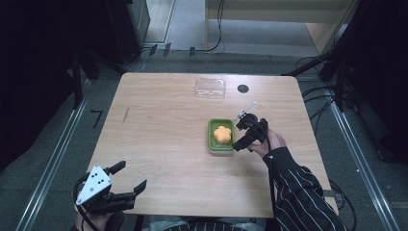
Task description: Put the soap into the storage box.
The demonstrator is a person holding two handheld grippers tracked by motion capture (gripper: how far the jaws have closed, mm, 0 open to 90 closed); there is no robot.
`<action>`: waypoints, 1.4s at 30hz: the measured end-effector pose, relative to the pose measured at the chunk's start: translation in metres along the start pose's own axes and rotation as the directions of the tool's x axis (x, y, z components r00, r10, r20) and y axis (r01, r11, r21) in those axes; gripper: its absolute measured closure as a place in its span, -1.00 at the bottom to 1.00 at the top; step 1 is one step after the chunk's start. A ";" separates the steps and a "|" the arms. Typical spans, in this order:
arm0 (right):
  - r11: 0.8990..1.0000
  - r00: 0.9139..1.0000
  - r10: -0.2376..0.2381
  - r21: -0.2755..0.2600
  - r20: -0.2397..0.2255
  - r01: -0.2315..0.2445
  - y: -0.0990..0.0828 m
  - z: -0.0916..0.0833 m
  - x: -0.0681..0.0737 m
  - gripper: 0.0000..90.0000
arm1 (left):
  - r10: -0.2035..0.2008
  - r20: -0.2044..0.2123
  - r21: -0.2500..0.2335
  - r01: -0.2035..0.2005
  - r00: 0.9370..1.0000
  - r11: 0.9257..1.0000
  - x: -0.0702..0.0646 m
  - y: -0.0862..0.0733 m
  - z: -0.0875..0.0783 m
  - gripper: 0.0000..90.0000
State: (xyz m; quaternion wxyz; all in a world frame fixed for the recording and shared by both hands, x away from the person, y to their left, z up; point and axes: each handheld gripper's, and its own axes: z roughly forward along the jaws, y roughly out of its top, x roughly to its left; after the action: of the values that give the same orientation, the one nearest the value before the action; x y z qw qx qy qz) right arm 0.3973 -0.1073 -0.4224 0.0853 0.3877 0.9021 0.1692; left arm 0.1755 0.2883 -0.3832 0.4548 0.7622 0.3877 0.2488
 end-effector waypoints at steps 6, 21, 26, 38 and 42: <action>1.000 1.000 0.006 0.026 0.013 -0.006 -0.013 -0.002 -0.001 -0.89 | 0.004 0.011 -0.002 -0.004 1.000 1.000 0.000 0.002 0.003 -0.70; 0.996 0.999 0.039 0.074 0.033 -0.041 -0.046 -0.007 -0.003 -0.88 | 0.017 0.037 0.002 -0.017 0.999 1.000 0.000 0.006 0.013 -0.70; 0.995 0.998 0.039 0.091 0.042 -0.042 -0.057 -0.008 -0.004 -0.87 | 0.022 0.045 0.003 -0.022 0.999 1.000 0.000 0.008 0.015 -0.70; 0.987 0.997 0.057 0.144 0.056 -0.064 -0.080 -0.008 -0.004 -0.87 | 0.026 0.054 0.001 -0.027 0.998 1.000 0.000 0.009 0.018 -0.70; 0.985 0.997 0.056 0.163 0.056 -0.065 -0.085 -0.005 -0.003 -0.87 | 0.026 0.056 -0.003 -0.025 0.998 1.000 0.000 0.009 0.019 -0.70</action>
State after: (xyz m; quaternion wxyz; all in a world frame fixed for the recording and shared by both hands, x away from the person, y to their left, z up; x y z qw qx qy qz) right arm 0.3405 -0.1654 -0.4494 0.0711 0.4248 0.8983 0.0868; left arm 0.1923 0.2763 -0.3836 0.4630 0.7734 0.3648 0.2334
